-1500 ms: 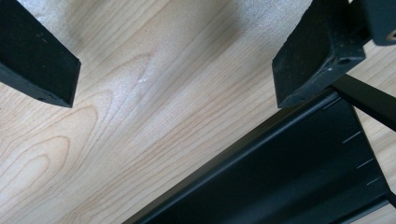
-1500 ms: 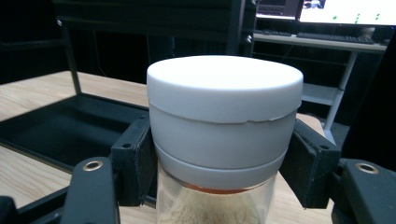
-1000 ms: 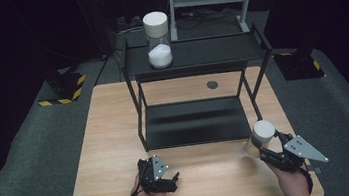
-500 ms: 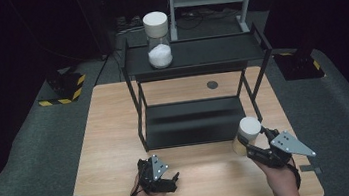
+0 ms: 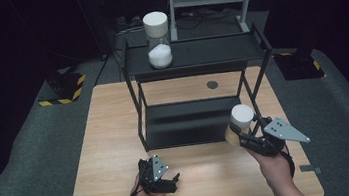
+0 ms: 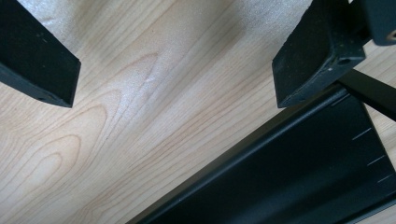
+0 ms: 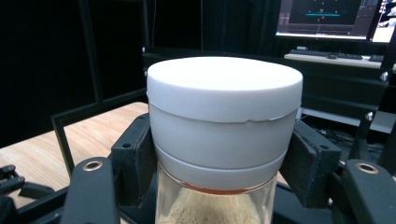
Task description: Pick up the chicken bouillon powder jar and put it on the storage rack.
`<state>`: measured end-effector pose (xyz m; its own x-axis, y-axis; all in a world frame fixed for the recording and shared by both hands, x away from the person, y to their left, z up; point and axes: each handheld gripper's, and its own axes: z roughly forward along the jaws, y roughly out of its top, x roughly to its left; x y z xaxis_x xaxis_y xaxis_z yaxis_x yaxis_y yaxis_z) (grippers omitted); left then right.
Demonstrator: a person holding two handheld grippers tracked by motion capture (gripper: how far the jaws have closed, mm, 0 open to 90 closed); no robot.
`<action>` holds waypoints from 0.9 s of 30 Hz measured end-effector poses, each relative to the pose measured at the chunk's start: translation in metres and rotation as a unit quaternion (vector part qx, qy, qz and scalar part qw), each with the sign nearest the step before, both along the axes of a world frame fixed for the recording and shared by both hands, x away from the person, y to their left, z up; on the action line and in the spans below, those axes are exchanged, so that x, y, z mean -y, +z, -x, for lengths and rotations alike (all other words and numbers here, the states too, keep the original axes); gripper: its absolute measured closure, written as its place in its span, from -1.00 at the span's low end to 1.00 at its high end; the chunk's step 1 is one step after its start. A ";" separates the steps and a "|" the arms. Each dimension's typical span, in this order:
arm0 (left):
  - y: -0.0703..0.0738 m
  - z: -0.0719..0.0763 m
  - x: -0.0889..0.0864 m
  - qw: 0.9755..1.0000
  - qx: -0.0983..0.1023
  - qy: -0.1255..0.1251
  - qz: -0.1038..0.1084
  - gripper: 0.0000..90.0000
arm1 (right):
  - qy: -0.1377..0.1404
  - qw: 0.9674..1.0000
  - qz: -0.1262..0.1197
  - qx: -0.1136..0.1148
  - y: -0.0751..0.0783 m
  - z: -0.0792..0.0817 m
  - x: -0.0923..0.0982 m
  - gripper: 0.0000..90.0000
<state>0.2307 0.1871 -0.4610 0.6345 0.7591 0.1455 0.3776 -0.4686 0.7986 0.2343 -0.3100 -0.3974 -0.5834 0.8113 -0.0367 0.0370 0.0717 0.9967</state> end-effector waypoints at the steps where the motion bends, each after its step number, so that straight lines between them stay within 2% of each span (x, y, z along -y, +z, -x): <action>1: 0.000 0.000 0.000 1.000 0.000 0.000 0.001 -0.97 | 0.000 1.000 -0.001 0.001 0.002 -0.002 -0.001 -0.24; 14: -0.001 -0.001 -0.004 1.000 -0.003 0.000 0.013 -0.97 | 0.001 1.000 -0.007 0.012 0.034 -0.020 -0.010 -0.24; 27: 0.000 -0.003 -0.006 1.000 -0.009 0.003 0.017 -0.97 | -0.002 1.000 -0.014 0.020 0.057 -0.036 -0.015 -0.24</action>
<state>0.2337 0.1927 -0.4610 0.6320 0.7674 0.1083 0.3951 -0.4393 0.8068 0.2700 -0.2951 -0.3407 -0.5790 0.8145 -0.0365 -0.0024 0.0431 0.9991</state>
